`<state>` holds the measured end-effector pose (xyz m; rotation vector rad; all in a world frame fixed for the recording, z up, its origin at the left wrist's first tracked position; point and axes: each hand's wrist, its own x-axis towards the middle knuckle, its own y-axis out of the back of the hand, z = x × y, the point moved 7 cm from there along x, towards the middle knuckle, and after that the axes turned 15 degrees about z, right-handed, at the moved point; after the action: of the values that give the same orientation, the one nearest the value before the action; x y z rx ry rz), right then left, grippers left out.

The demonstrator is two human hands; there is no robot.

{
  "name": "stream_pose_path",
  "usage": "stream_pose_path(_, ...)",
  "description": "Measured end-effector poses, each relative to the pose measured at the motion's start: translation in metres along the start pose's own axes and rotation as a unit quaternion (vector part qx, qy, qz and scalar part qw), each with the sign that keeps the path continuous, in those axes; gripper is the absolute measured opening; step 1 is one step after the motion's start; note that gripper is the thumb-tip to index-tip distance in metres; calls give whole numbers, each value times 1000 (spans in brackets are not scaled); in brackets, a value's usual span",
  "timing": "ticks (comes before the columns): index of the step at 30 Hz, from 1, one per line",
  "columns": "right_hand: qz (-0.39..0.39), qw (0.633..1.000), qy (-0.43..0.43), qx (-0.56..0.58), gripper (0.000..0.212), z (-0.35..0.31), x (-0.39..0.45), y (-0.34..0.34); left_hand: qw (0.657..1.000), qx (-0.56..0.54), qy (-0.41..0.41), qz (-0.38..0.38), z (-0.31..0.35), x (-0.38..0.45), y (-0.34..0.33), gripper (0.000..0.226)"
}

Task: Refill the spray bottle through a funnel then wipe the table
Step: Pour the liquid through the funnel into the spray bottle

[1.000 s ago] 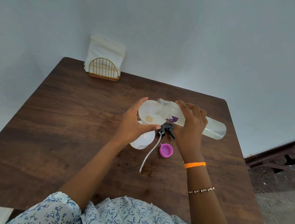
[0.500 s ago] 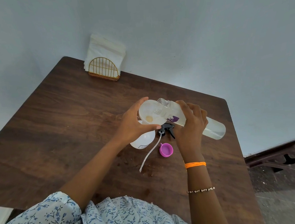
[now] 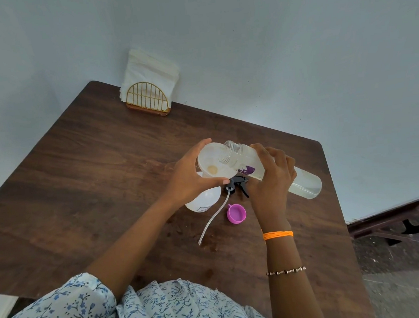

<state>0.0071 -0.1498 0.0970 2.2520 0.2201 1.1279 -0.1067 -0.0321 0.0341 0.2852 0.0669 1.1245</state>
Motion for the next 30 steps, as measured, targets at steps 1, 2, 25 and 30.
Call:
stream_pose_path(1, 1, 1000, 3, 0, 62, 0, 0, 0, 1000, -1, 1, 0, 0, 0, 0, 92)
stream_pose_path(2, 2, 1000, 7, -2, 63, 1, 0, -1, 1000, -1, 2, 0, 0, 0, 0, 92)
stream_pose_path(25, 2, 1000, 14, -13, 64, 3, 0, -3, 1000, 8, -1, -2, 0, -1, 0, 92)
stream_pose_path(30, 3, 1000, 12, -8, 63, 3, -1, -3, 1000, 8, 0, -5, 1, -1, 0, 92)
